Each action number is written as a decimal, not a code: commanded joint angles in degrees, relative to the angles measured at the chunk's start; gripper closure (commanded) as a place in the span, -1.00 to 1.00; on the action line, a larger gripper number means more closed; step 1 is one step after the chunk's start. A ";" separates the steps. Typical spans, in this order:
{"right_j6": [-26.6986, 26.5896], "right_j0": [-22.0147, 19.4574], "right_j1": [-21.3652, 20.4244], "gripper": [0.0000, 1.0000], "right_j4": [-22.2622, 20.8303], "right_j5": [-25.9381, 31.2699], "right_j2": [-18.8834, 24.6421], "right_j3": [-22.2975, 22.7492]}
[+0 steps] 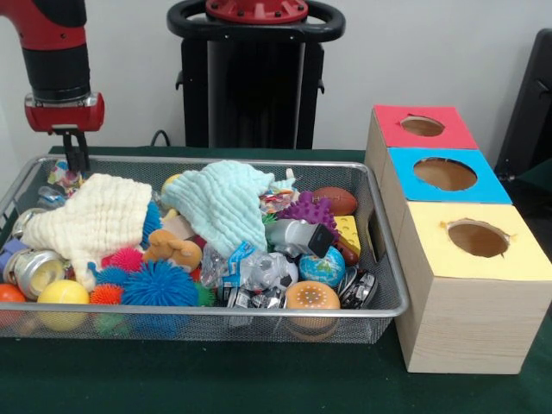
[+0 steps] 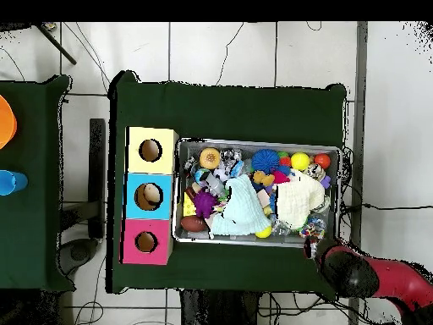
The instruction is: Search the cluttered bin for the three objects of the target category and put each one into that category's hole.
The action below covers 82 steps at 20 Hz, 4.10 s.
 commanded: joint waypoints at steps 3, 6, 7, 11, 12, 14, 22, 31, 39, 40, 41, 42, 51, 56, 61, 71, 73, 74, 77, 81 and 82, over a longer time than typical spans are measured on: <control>-9.92 -0.88 -0.85 1.00 -6.14 -1.50 2.58 -2.68; -9.24 -0.52 -0.90 1.00 -6.40 -1.49 2.49 -2.90; -9.52 -0.68 -0.85 1.00 -6.54 -1.65 2.87 -2.94; -9.09 -0.64 -1.05 1.00 -6.80 -1.51 3.15 -2.90; -8.79 -0.38 -1.42 1.00 -6.57 -0.97 2.99 -2.76; -8.52 -0.13 -2.30 1.00 -5.91 0.07 2.98 -2.19; -9.09 2.08 -5.96 1.00 -1.98 6.88 2.61 -1.25; -7.15 3.25 -6.98 1.00 -1.91 6.98 1.41 -0.25; -5.00 3.98 -4.98 1.00 -4.14 2.90 0.67 0.62; -4.99 3.72 -4.81 1.00 -3.86 2.78 0.84 0.70; -4.97 3.46 -4.64 1.00 -3.59 2.65 1.02 0.78; -4.96 3.20 -4.47 -1.00 -3.32 2.53 1.19 0.86; -4.17 2.72 -3.78 -1.00 -2.96 1.51 1.46 1.15; -2.91 4.08 0.94 -1.00 -6.45 0.02 -0.81 -1.89; -2.34 3.93 3.86 -1.00 -7.78 -2.01 -1.49 -2.40; -2.16 3.93 6.09 -1.00 -8.58 -2.58 -2.15 -4.15; -2.49 3.88 6.50 -1.00 -8.76 -2.63 -2.36 -4.59; -2.60 3.94 6.78 -1.00 -8.94 -2.67 -2.52 -4.96; -3.22 3.84 6.68 -1.00 -8.89 -2.59 -2.48 -4.99; -4.40 3.21 6.65 -1.00 -8.90 -2.17 -2.35 -5.22; -4.90 3.04 6.50 -1.00 -8.89 -1.87 -2.25 -5.26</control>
